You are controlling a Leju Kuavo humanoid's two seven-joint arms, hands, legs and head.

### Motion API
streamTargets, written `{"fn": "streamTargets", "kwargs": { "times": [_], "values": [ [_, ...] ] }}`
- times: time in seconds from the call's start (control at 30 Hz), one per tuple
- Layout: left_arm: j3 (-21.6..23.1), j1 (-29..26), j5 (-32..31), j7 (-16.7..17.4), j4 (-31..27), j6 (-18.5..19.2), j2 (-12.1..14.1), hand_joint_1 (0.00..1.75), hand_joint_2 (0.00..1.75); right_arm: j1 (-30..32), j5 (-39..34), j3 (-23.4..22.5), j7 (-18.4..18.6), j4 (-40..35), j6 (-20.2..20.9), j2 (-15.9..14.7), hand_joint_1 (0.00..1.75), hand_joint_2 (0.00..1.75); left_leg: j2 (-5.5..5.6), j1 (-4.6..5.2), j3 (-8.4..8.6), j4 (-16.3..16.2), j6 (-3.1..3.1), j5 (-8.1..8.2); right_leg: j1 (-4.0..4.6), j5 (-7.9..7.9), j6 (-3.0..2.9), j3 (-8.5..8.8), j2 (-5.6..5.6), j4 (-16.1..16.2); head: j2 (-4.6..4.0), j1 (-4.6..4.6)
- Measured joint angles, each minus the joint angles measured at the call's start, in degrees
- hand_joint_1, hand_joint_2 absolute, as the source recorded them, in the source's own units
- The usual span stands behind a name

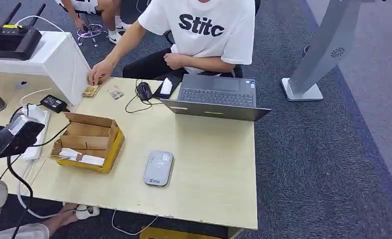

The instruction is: Pass the card to the sensor for recognition and then transmit it.

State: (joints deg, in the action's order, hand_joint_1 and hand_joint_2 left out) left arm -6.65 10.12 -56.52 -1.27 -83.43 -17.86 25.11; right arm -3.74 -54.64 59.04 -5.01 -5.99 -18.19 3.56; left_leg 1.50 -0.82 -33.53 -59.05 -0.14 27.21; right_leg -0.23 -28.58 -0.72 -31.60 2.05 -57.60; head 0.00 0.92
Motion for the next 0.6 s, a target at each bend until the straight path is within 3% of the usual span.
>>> {"fn": "streamTargets", "kwargs": {
  "times": [0.2, 0.27, 0.33, 0.43, 0.5, 0.6],
  "values": [
    [-3.25, -4.42, 2.57, -1.20, -3.70, -0.72, 0.26, 0.00, 1.75, -0.01, -0.79, 0.00, -0.59, 0.00, -0.17, 0.04, 0.00, 1.75, -0.06, 0.04, 0.03, 0.00, 0.00, -0.01, -0.02, 0.05, 0.01, 0.10, 0.00, 0.00, 0.00, -0.02],
    [-5.31, -8.95, 5.75, -3.33, -6.54, -1.90, -0.35, 0.00, 1.75, 0.07, -1.62, 0.00, -1.18, 0.00, -0.24, 0.11, 0.00, 1.75, -0.25, 0.05, 0.06, 0.00, 0.02, 0.02, -0.04, 0.06, 0.02, 0.04, 0.22, 0.00, 0.00, -0.02],
    [-7.90, -13.93, 9.47, -7.09, -9.91, -3.08, -2.70, 0.00, 1.75, 0.18, -2.92, 0.00, -2.20, 0.00, -0.55, 0.35, 0.00, 1.75, -0.28, 0.10, 0.05, 0.00, 0.06, 0.05, -0.10, 0.05, 0.03, 0.01, 0.25, 0.02, 0.00, -0.02],
    [-12.49, -20.79, 15.37, -13.73, -14.00, -2.26, -9.84, 0.00, 1.75, 0.17, -4.54, -0.07, -3.02, 0.00, -1.09, 0.65, 0.00, 1.75, -0.27, 0.15, 0.05, -0.01, 0.18, 0.17, -0.14, -0.04, 0.09, 0.02, 0.23, 0.06, 0.00, 0.00],
    [-15.96, -23.68, 17.94, -16.73, -14.88, 0.62, -15.70, 0.00, 1.75, 0.20, -5.40, -0.09, -2.99, 0.04, -1.64, 0.90, 0.00, 1.75, -0.23, 0.17, 0.02, -0.01, 0.25, 0.21, -0.16, -0.11, 0.20, 0.04, 0.19, 0.09, 0.00, 0.00],
    [-23.57, -24.95, 17.02, -19.81, -14.01, 5.73, -25.25, 0.00, 1.75, 0.20, -6.41, -0.09, -3.04, 0.11, -1.64, 0.92, 0.00, 1.75, -0.16, 0.17, -0.02, -0.01, 0.29, 0.23, -0.15, -0.11, 0.21, 0.06, 0.09, 0.10, 0.00, -0.02]
  ]
}}
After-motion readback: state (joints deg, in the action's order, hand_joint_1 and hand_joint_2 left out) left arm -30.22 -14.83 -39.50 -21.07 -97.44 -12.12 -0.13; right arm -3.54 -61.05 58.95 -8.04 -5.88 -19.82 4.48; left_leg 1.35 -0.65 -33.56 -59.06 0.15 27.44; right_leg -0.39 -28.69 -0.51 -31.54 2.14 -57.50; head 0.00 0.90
